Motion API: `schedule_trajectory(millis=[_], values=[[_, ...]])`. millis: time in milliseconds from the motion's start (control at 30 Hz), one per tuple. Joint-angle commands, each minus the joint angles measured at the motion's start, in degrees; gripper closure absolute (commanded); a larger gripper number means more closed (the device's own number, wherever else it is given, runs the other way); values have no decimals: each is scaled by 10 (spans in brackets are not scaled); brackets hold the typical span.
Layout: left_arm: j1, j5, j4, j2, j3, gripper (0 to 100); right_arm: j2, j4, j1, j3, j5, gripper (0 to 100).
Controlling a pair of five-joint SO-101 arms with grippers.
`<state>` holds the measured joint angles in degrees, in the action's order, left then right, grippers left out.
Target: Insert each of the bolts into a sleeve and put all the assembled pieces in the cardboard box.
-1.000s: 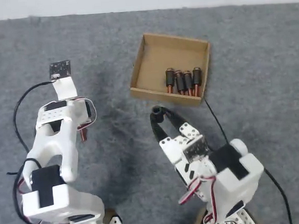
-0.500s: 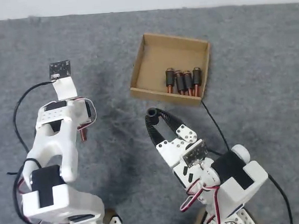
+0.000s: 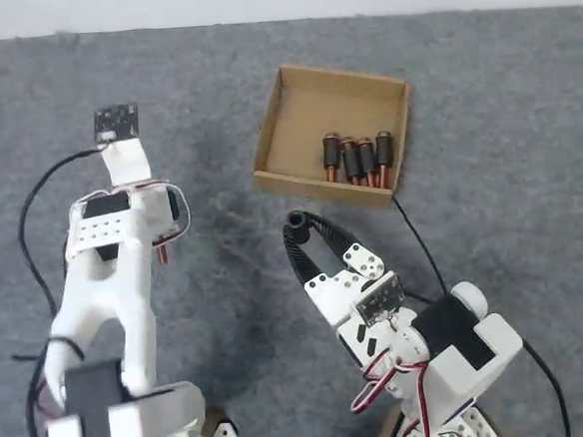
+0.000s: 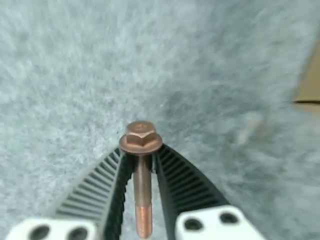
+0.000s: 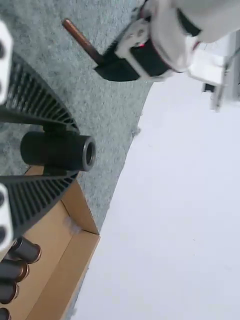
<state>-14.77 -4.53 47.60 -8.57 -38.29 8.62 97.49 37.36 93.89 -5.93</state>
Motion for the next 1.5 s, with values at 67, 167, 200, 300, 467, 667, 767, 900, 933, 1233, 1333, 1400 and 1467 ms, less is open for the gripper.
schedule_trajectory(millis=[67,167,200,300,467,667,767,900,933,1233,1333,1400,1467], values=[[59,3,44,-197,7,988,-27,0,4,18,-6,991],[91,3,40,-251,7,988,-27,-1,4,18,-6,991],[101,3,40,-266,7,988,-27,-1,4,18,-6,991],[130,4,34,-297,7,988,-27,-1,3,18,-6,991],[177,6,-9,-337,-20,988,-27,-1,2,18,-7,991],[239,3,-119,-418,-86,988,-27,-1,2,18,-7,991],[270,3,-183,-466,-152,988,-27,-1,2,18,-7,991],[303,2,-260,-528,-240,988,-27,-1,2,18,-8,991],[313,2,-261,-540,-251,988,-27,-1,2,18,-8,991],[357,-49,-261,-610,-281,988,-27,-1,1,18,-7,991],[357,-127,-261,-615,-281,988,-27,-1,2,18,-7,991],[357,-158,-261,-614,-282,988,-27,-1,2,18,-7,991],[357,-171,-262,-615,-285,988,-27,-1,2,18,-7,991]])
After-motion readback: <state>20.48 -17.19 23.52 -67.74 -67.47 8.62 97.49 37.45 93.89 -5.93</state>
